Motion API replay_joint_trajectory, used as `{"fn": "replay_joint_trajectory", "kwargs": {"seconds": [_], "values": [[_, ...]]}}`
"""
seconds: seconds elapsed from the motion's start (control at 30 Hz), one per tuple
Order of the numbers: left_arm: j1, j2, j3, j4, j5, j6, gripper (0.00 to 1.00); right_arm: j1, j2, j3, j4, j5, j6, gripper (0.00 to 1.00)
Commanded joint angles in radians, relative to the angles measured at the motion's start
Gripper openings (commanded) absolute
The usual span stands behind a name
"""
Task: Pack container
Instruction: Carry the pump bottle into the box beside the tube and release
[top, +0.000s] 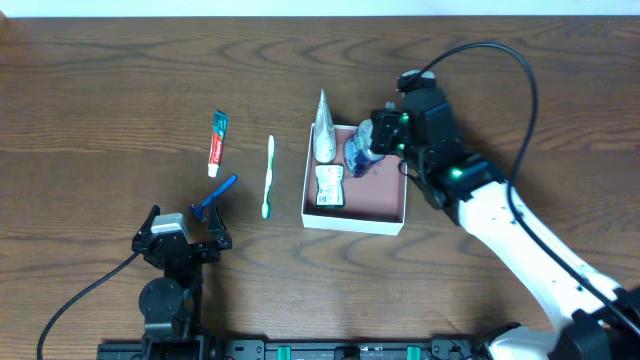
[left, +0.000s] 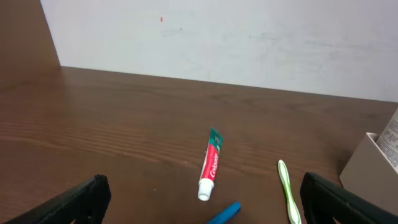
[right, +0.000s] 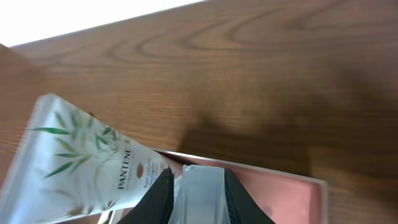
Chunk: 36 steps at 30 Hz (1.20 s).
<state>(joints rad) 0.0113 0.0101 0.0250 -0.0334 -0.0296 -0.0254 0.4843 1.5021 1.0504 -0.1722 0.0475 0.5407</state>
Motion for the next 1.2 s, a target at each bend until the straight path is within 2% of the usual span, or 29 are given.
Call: {"fn": "replay_joint_trajectory", "kwargs": {"seconds": [0.0,0.5,1.0,1.03,1.07,1.17], "values": [[0.005,-0.006,-0.021,-0.037,-0.011,0.006,0.98,0.022,0.031,0.036,0.045,0.047,0.024,0.18],[0.005,-0.006,-0.021,-0.037,-0.011,0.006,0.98,0.071,0.137,0.036,0.111,0.164,0.029,0.18],[0.005,-0.006,-0.021,-0.037,-0.011,0.006,0.98,0.087,0.202,0.036,0.16,0.166,0.031,0.2],[0.005,-0.006,-0.021,-0.037,-0.012,0.006,0.98,0.087,0.202,0.036,0.161,0.166,0.031,0.21],[0.005,-0.006,-0.021,-0.037,-0.012,0.006,0.98,0.087,0.202,0.036,0.161,0.166,0.031,0.27],[0.005,-0.006,-0.021,-0.037,-0.012,0.006,0.98,0.087,0.202,0.036,0.163,0.165,0.031,0.48]]}}
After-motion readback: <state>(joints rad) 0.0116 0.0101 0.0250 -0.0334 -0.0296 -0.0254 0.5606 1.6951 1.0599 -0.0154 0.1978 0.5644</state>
